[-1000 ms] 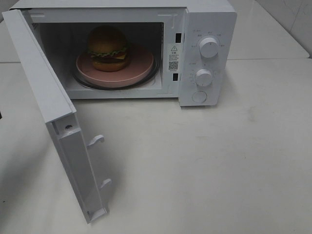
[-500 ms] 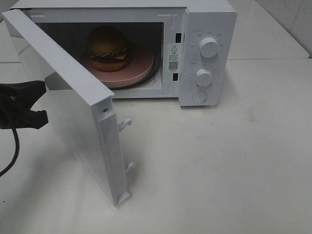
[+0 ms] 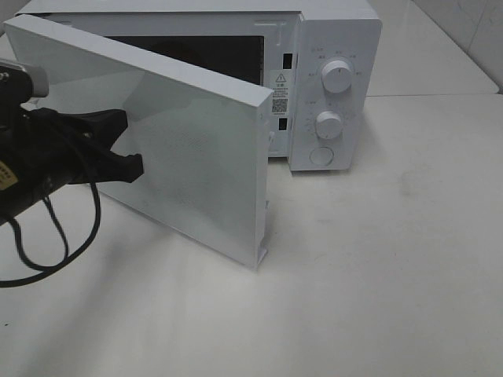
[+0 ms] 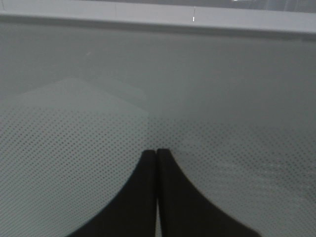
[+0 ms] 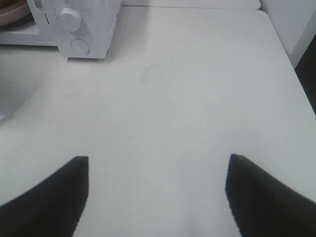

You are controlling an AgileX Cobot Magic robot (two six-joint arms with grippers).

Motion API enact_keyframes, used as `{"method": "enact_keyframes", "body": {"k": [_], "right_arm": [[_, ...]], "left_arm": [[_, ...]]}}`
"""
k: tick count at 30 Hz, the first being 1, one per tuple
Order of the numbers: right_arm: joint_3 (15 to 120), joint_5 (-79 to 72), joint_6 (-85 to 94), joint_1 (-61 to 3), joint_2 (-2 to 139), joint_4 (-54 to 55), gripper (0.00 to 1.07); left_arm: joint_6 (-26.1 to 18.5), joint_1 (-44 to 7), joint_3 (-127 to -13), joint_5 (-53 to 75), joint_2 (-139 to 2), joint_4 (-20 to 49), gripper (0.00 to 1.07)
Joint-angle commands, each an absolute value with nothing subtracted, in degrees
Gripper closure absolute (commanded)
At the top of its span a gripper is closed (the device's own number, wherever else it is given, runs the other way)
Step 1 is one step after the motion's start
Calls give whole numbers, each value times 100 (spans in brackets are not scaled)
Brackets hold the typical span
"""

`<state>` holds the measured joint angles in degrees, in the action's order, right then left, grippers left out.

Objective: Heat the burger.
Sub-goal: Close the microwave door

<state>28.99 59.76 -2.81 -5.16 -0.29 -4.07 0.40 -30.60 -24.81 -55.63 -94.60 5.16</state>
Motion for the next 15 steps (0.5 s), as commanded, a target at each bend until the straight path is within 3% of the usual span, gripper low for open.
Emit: {"method": "enact_keyframes", "body": {"k": [1, 10, 15], "right_arm": [[2899, 5942, -286, -470, -178, -401, 34], [2899, 5942, -286, -470, -178, -401, 34], [2899, 5942, -286, -470, -178, -401, 34]], "left_arm": [[-378, -3426, -2848, -5414, -9631, 1352, 107], [-1226, -3879, -3879, -4870, -10118, 2492, 107], [-1358, -3896, -4412, -4566, -10393, 2830, 107]]}}
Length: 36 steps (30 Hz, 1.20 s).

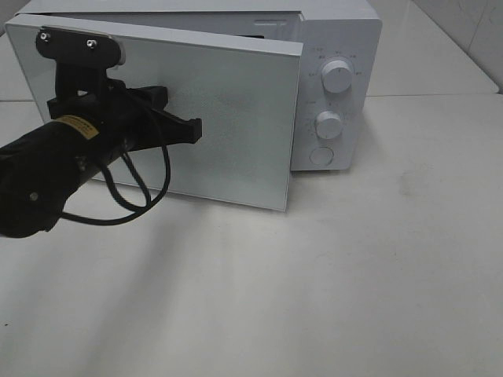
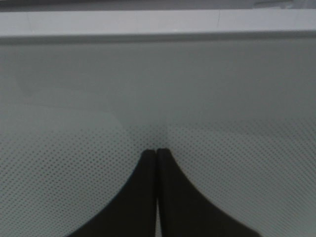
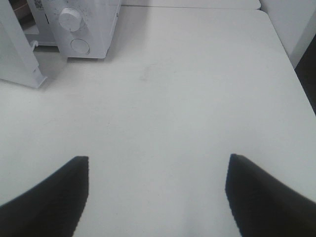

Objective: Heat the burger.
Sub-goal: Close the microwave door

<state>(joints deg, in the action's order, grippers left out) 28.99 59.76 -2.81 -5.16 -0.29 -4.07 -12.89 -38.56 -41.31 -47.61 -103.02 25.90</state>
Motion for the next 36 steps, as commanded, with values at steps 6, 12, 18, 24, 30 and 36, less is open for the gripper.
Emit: {"method": "enact_keyframes", "body": {"k": [6, 12, 18, 24, 30, 36], "right_arm": [[2899, 5942, -286, -470, -178, -401, 34], [2899, 5942, -286, -470, -178, -401, 34], [2899, 5942, -286, -470, -178, -401, 34], [2899, 5942, -286, -470, -178, -401, 34], [2899, 5942, -286, -470, -178, -401, 34], [2899, 5942, -286, -470, -178, -401, 34]], "left_arm": [[-1524, -3896, -4859, -4395, -10583, 3025, 107], [-1541, -3890, -5374, -4183, -10869, 3197, 107], [-1874, -3890, -5884, -4148, -11155, 3627, 107], [-2326, -3890, -6303, -3942, -11362, 3862, 107], [-2492, -3890, -6486, -3690, -11431, 3890, 107], [-2492, -4005, -6377, -3094, -11190, 3936, 107]]}}
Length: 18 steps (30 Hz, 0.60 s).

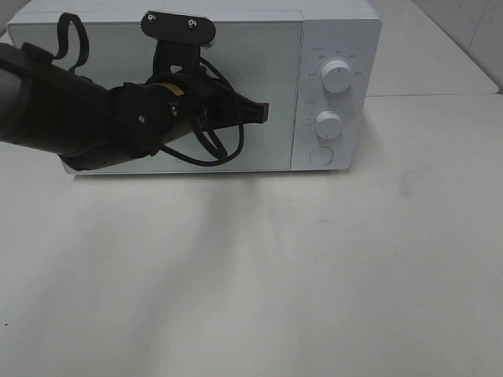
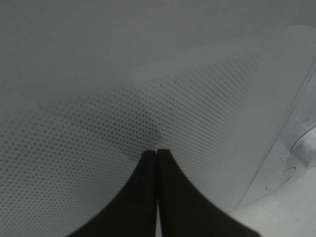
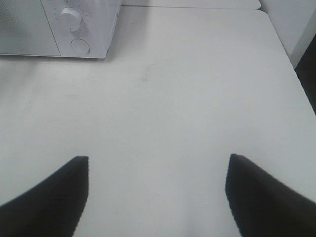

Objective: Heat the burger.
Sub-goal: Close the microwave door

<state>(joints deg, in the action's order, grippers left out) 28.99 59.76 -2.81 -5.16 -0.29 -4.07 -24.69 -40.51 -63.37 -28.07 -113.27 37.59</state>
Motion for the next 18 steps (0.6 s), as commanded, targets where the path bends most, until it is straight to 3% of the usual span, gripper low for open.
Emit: {"method": "enact_keyframes", "body": {"k": [1, 12, 14, 15, 16, 17, 18], "right_arm": [[2899, 5942, -286, -470, -178, -401, 34], [2899, 5942, -286, -470, -178, -401, 34], [2899, 5942, -286, -470, -178, -401, 34], [2899, 5942, -286, -470, -178, -401, 34], [2899, 5942, -286, -470, -178, -401, 34], [2899, 5942, -286, -470, -178, -401, 34], [2899, 5942, -286, -470, -178, -401, 34]], "left_arm": [[-2492, -4005, -6377, -3094, -11190, 3936, 107], [-2492, -4538, -5678, -2269, -10577, 3942, 107], [-2492, -4555, -5632, -1553, -10439, 3942, 94], [-2492, -4555, -5632, -1553, -10439, 3942, 94], [-2492, -4555, -5632, -997, -10371, 3890, 67], [-2492, -4555, -5632, -768, -10336, 3890, 52], [-2492, -4555, -5632, -768, -10336, 3890, 52]]}}
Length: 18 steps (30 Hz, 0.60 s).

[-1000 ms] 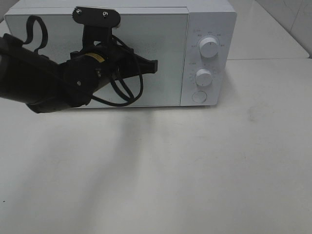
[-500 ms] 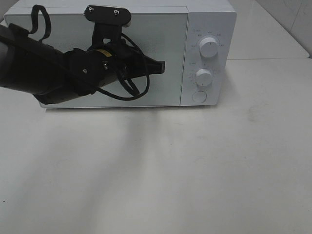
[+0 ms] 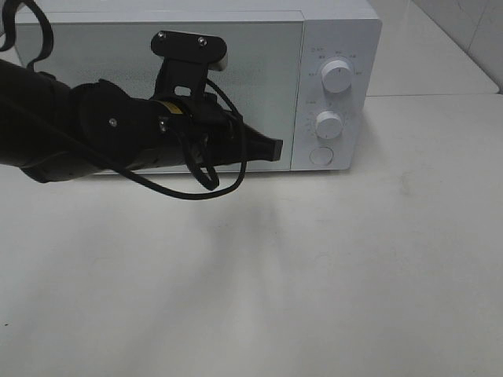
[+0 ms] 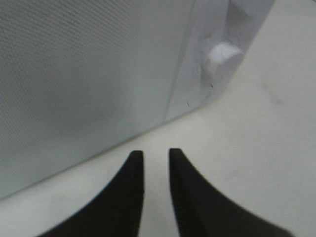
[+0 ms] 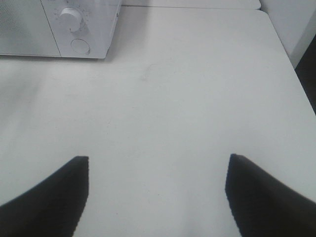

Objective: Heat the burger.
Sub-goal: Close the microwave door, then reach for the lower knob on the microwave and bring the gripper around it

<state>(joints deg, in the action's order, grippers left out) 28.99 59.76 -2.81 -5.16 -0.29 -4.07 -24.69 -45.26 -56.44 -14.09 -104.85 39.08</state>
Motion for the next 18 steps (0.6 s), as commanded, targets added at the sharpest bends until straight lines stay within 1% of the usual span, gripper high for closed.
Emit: {"method": "enact_keyframes", "body": {"k": [1, 2, 4, 5, 7, 8, 9, 10, 11, 14, 15, 16, 17, 18], "right_arm": [[2899, 5942, -286, -470, -178, -401, 34], [2899, 5942, -286, -470, -178, -401, 34], [2899, 5942, -286, -470, -178, -401, 34], [2899, 5942, -286, -470, -178, -401, 34], [2899, 5942, -286, -470, -178, -401, 34], [2899, 5942, -286, -470, -178, -401, 34], [2899, 5942, -286, -470, -178, -401, 34], [2899, 5942, -286, -470, -178, -401, 34], [2899, 5942, -286, -470, -178, -401, 34], [2899, 5942, -286, -470, -178, -401, 34], [2899, 5942, -286, -470, -178, -401, 34], [2899, 5942, -286, -470, -178, -401, 34], [2899, 5942, -286, -470, -178, -401, 34], [2899, 5942, -286, -470, -178, -401, 34]], "left_arm": [[-2487, -4555, -5638, -447, -10279, 3902, 12], [-2487, -4555, -5638, -74, -10181, 3885, 7], [-2487, -4555, -5638, 40, -10141, 3867, 8], [-2487, -4555, -5638, 361, -10032, 3759, 9], [-2487, -4555, -5638, 561, -9987, 3661, 9], [-2487, -4555, -5638, 928, -9889, 3432, 9], [-2487, -4555, -5638, 928, -9889, 3432, 9], [-2487, -4555, -5638, 1140, -9832, 3254, 9], [-2487, -4555, -5638, 1581, -9723, 2911, 9], [-2487, -4555, -5638, 1845, -9654, 2710, 9], [-2452, -4549, -5638, 2326, -9517, 2366, 9], [-2395, -4521, -5638, 2561, -9477, 2246, 9], [-2189, -4429, -5638, 3037, -9351, 2086, 9], [-2189, -4429, -5638, 3037, -9351, 2086, 9]]}}
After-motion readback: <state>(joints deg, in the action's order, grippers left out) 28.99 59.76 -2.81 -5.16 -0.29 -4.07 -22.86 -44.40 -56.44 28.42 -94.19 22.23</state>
